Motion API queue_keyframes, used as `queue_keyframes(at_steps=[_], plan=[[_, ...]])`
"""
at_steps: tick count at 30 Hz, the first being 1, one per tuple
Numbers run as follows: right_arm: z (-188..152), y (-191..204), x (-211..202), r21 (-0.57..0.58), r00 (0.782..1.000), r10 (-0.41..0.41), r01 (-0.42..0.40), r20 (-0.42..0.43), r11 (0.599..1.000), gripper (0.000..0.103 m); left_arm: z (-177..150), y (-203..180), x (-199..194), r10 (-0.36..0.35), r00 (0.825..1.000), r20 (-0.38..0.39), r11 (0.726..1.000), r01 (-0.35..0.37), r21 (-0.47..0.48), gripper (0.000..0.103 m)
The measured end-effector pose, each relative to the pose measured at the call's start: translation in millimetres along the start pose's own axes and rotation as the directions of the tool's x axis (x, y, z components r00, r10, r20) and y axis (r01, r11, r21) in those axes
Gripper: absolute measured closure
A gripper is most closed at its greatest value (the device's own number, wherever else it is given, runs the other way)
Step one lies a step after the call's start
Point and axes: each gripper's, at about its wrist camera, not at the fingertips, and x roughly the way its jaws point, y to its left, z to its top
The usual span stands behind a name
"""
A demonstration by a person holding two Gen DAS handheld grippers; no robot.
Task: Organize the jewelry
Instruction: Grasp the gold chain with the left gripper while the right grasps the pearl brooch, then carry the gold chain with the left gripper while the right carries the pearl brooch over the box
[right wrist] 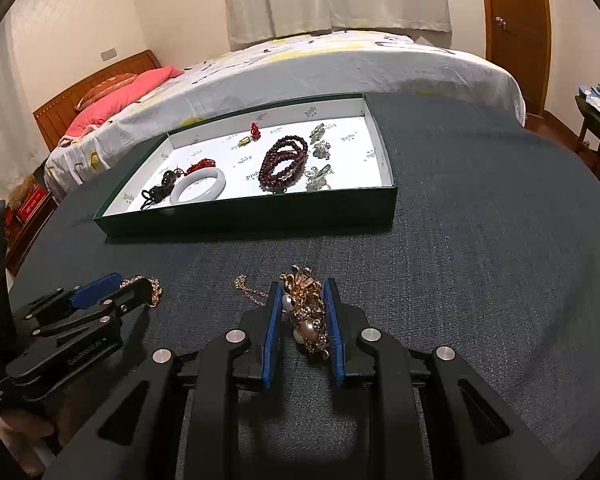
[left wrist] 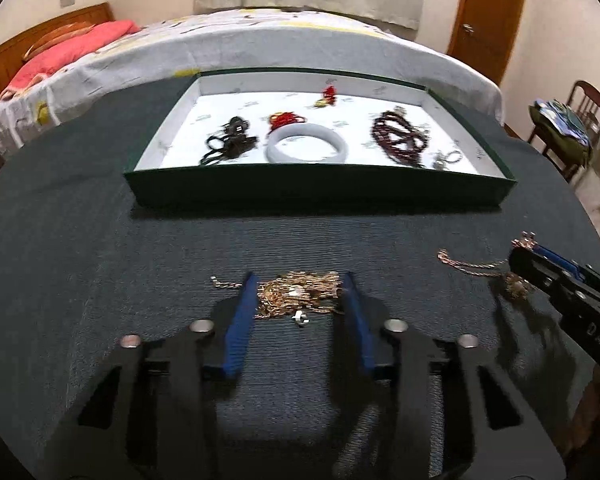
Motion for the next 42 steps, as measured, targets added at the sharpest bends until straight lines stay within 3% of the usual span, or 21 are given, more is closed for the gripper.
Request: queue_keyframes(at_steps=[4,6,11,24,42], plan=[[0,0,0,0.0,1.0,0.0,0.0,0.0,1.0,0.081,-1,-6,-2,-0.021,1.0,0.004,0.999,0.021,0.032,0.087],[0,0,1,0.001,1.0,0.001,-0.001,0.001,1.0,0.081,-1,-4,-1,-0.03,1.0,0.003,0.999,0.03,0.022,0.091],[0,0,1,0.003,1.0,0.002,-0.002,0.001,1.0,0.081,-1,4,-1,-0.054,0.999,0.002,0.998,0.054,-0.012,0.092],[1,1,-2,0.005,1.0,0.003,-0.003,0.011,1.0,0.081,5,4,-22,-0.04,0.997,0.064,0.999,0.04,0.006,0.094],[16,11,-35,-0.01,0.996,0.017,-0.016,0.089,1.0,0.081,22,7,-67,-0.021,0.987,0.162,1.0,0.02,0.006,0.094]])
